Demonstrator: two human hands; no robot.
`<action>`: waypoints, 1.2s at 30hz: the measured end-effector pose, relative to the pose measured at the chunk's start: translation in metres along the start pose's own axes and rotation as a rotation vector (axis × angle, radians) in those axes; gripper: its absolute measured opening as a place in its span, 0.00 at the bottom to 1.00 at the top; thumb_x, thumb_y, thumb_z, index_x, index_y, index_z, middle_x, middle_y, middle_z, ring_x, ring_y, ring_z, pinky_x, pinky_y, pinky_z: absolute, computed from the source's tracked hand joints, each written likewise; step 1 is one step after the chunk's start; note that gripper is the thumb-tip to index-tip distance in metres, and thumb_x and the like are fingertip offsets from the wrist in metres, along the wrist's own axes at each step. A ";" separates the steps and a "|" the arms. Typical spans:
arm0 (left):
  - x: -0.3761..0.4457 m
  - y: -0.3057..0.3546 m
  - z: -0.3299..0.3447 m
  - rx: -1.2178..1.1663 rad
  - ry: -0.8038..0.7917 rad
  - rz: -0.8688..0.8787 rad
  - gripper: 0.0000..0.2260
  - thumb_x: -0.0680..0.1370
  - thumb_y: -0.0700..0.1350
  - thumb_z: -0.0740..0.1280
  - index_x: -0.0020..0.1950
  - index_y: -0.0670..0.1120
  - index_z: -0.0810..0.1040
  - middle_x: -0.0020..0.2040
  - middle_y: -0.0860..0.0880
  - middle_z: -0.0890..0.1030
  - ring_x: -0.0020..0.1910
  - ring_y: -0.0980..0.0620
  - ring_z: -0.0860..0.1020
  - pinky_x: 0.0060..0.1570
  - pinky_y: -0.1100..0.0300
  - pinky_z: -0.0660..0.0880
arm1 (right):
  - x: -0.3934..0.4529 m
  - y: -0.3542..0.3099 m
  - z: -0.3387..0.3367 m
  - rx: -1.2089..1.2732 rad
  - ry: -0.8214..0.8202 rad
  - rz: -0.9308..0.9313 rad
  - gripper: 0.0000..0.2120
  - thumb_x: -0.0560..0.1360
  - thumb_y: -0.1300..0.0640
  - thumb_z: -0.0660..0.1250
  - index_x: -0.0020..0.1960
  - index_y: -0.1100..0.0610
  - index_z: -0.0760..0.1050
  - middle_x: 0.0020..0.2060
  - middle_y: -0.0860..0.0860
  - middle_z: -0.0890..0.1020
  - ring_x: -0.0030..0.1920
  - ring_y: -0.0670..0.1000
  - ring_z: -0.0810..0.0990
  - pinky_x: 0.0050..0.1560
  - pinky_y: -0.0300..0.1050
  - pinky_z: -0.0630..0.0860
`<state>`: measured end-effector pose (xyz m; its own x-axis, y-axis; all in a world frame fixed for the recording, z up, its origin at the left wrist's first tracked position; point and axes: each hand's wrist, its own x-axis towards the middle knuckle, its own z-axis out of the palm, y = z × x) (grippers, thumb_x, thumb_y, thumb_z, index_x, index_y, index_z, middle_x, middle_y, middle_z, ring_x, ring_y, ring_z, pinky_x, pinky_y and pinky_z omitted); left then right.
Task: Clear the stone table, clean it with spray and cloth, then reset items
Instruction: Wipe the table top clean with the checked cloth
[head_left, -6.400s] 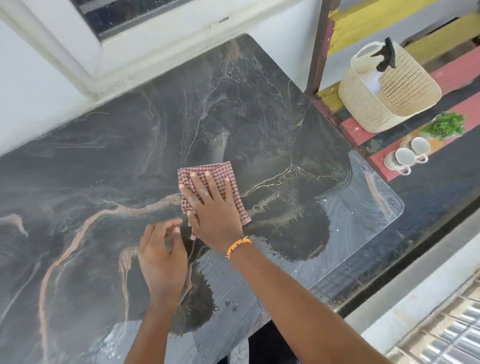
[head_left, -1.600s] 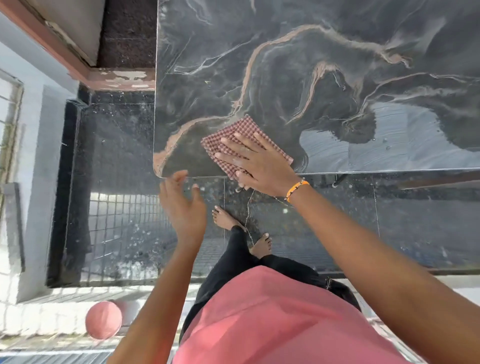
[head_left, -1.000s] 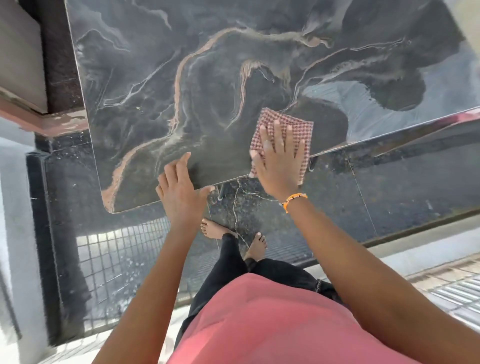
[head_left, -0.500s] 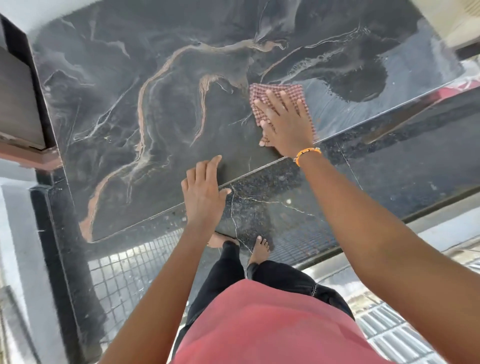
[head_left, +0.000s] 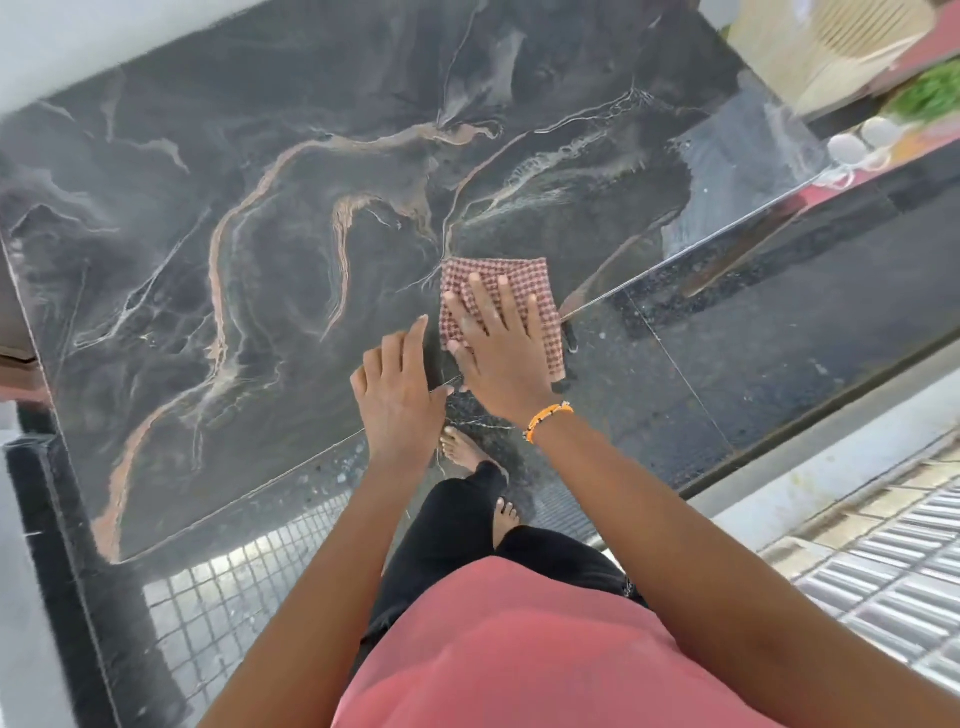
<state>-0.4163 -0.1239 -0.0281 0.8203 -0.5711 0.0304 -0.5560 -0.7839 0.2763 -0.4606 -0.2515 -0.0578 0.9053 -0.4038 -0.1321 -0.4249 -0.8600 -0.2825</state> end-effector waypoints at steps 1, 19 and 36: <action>0.002 -0.001 0.000 0.002 0.007 0.000 0.36 0.66 0.44 0.76 0.70 0.47 0.64 0.61 0.45 0.73 0.57 0.42 0.71 0.56 0.48 0.65 | 0.007 -0.005 0.000 -0.019 -0.027 -0.057 0.26 0.80 0.46 0.49 0.77 0.48 0.49 0.78 0.52 0.51 0.77 0.60 0.47 0.74 0.62 0.44; 0.067 0.066 0.016 -0.050 -0.121 0.307 0.41 0.64 0.50 0.76 0.72 0.46 0.61 0.62 0.47 0.72 0.61 0.44 0.69 0.65 0.50 0.62 | 0.074 0.190 -0.073 -0.018 0.073 0.367 0.24 0.80 0.50 0.51 0.76 0.46 0.52 0.77 0.49 0.53 0.77 0.56 0.50 0.75 0.60 0.48; 0.124 0.107 0.036 -0.060 -0.361 0.439 0.52 0.63 0.59 0.73 0.76 0.45 0.44 0.75 0.47 0.55 0.76 0.47 0.46 0.71 0.50 0.33 | 0.112 0.152 -0.066 -0.097 -0.035 0.105 0.25 0.80 0.46 0.48 0.76 0.45 0.52 0.77 0.49 0.55 0.77 0.57 0.53 0.75 0.59 0.49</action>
<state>-0.3790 -0.2876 -0.0293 0.4101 -0.8955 -0.1729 -0.8172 -0.4450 0.3663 -0.4236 -0.4479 -0.0528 0.8545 -0.4838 -0.1892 -0.5140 -0.8403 -0.1724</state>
